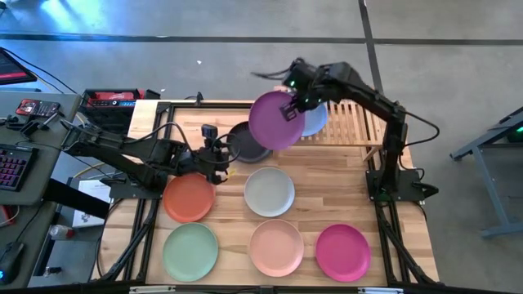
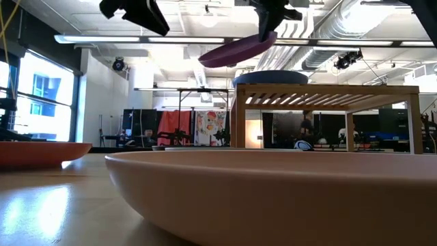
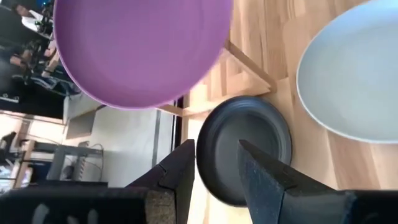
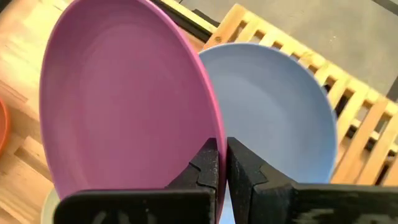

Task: Place and stack plates onto a shelf
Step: Stack the purple plate on top of the blue plate on the shelf, then stack the orange plate on top of the purple plate on the shelf

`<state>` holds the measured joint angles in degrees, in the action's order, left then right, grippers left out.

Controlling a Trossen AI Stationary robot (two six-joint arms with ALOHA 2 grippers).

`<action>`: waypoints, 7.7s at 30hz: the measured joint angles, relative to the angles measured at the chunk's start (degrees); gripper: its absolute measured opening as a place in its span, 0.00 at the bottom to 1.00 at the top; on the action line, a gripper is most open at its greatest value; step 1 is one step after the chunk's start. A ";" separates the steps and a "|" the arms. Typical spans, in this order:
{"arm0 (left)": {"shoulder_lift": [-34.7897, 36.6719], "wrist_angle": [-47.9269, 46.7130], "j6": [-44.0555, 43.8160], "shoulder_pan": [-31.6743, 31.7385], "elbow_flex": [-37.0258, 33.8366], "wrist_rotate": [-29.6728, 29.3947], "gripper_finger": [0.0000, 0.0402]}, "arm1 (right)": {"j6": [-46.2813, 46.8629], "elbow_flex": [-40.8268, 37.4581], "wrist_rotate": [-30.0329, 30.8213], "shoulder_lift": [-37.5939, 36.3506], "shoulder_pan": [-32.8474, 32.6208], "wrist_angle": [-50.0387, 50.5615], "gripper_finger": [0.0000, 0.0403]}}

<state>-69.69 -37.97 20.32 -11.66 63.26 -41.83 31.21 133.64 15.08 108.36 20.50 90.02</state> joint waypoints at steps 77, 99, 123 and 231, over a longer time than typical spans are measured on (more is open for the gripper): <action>-0.46 2.03 -24.23 10.95 -0.04 5.60 0.28 | -39.19 -8.92 -34.17 3.45 31.51 -0.27 0.12; -0.68 -11.47 -47.21 10.95 -0.04 14.36 0.27 | -36.11 -8.87 -34.70 -2.35 30.61 -0.02 0.20; -16.84 -19.35 -85.58 4.20 -2.51 37.75 0.28 | -28.15 -8.87 -34.96 -3.90 13.96 -0.23 0.19; -34.49 -27.32 -77.23 -11.61 5.58 33.36 0.00 | -4.22 -8.87 -18.94 -3.85 -17.87 -0.72 0.19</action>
<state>-104.18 -65.29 -56.90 -23.27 68.85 -8.47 26.98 124.77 -3.85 104.51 2.63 89.30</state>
